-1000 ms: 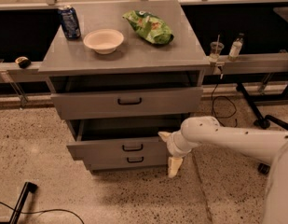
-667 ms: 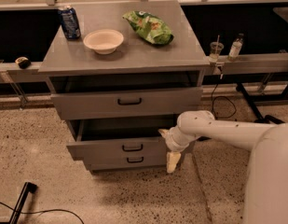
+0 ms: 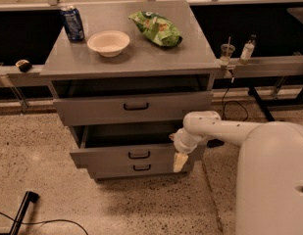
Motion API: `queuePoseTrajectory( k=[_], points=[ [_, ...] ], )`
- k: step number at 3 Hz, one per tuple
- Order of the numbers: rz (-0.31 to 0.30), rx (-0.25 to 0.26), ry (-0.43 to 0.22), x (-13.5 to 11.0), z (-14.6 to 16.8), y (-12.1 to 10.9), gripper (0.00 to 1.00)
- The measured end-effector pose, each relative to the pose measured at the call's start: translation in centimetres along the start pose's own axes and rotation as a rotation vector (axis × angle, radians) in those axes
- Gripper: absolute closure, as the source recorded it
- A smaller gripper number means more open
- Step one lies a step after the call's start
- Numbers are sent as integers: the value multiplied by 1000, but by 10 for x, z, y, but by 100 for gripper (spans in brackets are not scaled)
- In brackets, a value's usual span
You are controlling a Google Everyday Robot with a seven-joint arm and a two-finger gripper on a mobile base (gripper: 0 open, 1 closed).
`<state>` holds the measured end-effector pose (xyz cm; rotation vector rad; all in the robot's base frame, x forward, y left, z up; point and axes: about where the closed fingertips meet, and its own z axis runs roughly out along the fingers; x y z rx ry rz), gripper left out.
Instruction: Open middle drawer
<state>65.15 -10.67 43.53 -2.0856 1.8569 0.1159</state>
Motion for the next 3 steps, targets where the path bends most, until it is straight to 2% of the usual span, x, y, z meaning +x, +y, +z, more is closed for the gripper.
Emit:
queuePoseTrajectory(
  k=[1,2,3],
  points=[
    [19,-3,18,5,6,-7,33],
    [25,-6,24,6,7,-9,41],
    [25,-22,19,3,6,8,41]
  ],
)
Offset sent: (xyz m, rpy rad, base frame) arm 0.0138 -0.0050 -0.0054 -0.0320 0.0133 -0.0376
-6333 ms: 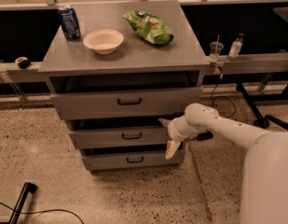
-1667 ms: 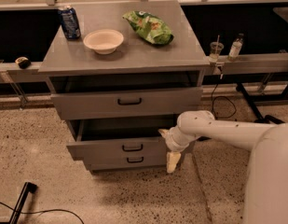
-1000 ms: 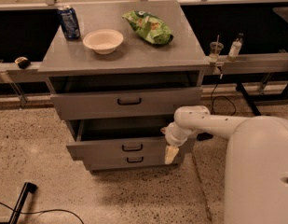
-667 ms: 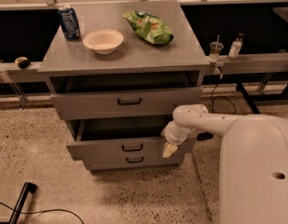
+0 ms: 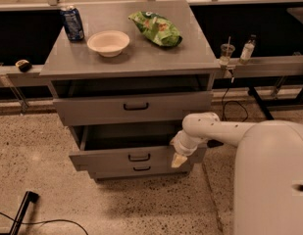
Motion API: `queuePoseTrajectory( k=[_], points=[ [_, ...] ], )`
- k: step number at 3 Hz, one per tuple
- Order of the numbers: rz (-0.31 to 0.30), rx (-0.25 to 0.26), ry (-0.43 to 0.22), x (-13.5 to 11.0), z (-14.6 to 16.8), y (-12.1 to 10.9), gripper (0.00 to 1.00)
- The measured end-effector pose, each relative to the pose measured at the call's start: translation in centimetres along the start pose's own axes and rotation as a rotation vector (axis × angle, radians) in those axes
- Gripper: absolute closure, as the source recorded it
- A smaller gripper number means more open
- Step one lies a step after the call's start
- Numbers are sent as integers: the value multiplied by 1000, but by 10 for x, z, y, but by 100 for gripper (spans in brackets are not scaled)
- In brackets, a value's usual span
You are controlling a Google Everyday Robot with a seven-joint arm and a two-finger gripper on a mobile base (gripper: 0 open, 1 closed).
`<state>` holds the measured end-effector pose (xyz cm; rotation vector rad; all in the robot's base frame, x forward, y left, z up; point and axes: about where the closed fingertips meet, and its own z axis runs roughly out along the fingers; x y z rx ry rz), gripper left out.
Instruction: Open middle drawer
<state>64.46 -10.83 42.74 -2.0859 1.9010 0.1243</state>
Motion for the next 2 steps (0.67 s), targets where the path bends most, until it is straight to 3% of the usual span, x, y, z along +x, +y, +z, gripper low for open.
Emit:
queuePoseTrajectory(
  k=[2],
  points=[
    [4,-39,-48,-20,-15,70,42]
  ],
)
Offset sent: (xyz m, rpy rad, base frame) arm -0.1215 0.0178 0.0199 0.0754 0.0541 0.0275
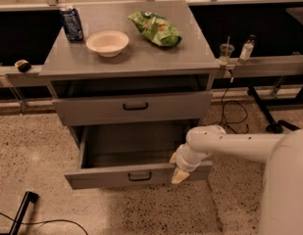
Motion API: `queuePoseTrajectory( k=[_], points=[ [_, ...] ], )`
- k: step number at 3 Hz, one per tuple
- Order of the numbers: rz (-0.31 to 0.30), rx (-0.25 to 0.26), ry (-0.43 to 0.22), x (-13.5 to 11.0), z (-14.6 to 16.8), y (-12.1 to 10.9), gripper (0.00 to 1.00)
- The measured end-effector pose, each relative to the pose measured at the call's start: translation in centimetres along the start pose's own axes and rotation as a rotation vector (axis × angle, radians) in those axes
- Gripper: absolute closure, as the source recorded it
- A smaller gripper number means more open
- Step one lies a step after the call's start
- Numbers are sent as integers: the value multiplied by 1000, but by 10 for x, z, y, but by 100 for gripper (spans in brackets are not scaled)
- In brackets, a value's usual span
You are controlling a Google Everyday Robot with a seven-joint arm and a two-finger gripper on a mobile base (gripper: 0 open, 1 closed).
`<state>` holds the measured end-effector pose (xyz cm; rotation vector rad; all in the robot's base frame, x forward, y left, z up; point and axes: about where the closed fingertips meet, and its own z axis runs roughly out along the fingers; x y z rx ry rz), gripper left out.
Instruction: Open middle drawer
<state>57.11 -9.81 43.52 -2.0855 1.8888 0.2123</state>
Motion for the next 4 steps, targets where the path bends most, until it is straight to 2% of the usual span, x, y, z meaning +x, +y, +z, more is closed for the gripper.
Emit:
queuePoseTrajectory(
  k=[1,2,3,4],
  points=[
    [-8,5,-10,-13,-13,28,43],
    [-42,26,2,-25,-28,33,43],
    [-76,55,17,-32,-40,19,44],
    [-83,34,24,-27,-37,-5,48]
  ],
)
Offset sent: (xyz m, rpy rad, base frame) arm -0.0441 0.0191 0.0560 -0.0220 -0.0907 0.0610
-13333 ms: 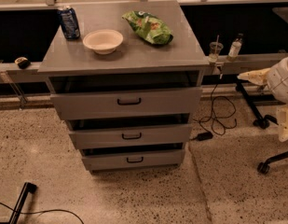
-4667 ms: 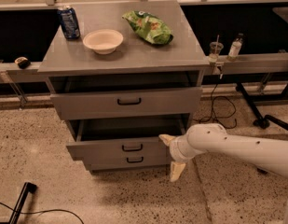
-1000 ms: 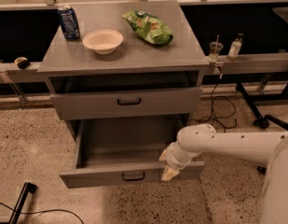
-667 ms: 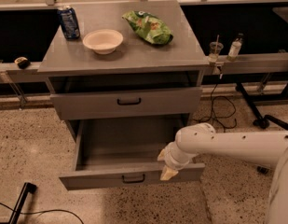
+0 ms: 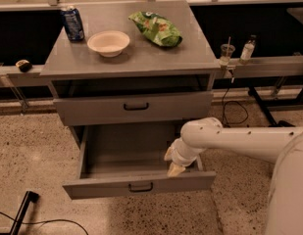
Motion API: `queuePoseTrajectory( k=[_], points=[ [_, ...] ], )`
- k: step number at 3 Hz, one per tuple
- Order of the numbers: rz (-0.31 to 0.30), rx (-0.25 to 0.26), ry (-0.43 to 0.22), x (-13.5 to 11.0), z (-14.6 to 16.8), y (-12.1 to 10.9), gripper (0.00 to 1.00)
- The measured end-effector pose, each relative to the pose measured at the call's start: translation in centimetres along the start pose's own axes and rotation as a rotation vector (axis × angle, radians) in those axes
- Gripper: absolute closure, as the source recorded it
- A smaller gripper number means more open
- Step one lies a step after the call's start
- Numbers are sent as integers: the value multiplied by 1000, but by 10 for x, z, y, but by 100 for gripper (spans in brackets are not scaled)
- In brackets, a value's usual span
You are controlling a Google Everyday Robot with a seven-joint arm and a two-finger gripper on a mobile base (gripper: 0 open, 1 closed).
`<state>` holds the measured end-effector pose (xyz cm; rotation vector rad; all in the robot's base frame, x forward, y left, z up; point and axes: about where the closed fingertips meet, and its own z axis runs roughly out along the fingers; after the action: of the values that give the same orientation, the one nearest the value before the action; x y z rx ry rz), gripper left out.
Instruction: Open middle drawer
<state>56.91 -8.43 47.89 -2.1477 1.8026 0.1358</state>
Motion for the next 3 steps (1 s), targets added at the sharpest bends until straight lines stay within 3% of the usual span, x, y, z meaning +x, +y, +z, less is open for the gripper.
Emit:
queuePoseTrajectory(
  k=[1,2,3],
  points=[
    [43,-34,5,18,14,-26,67],
    [88,-78,12,36,36,-37,90],
    [112,-157,21,45,67,-24,100]
  ],
)
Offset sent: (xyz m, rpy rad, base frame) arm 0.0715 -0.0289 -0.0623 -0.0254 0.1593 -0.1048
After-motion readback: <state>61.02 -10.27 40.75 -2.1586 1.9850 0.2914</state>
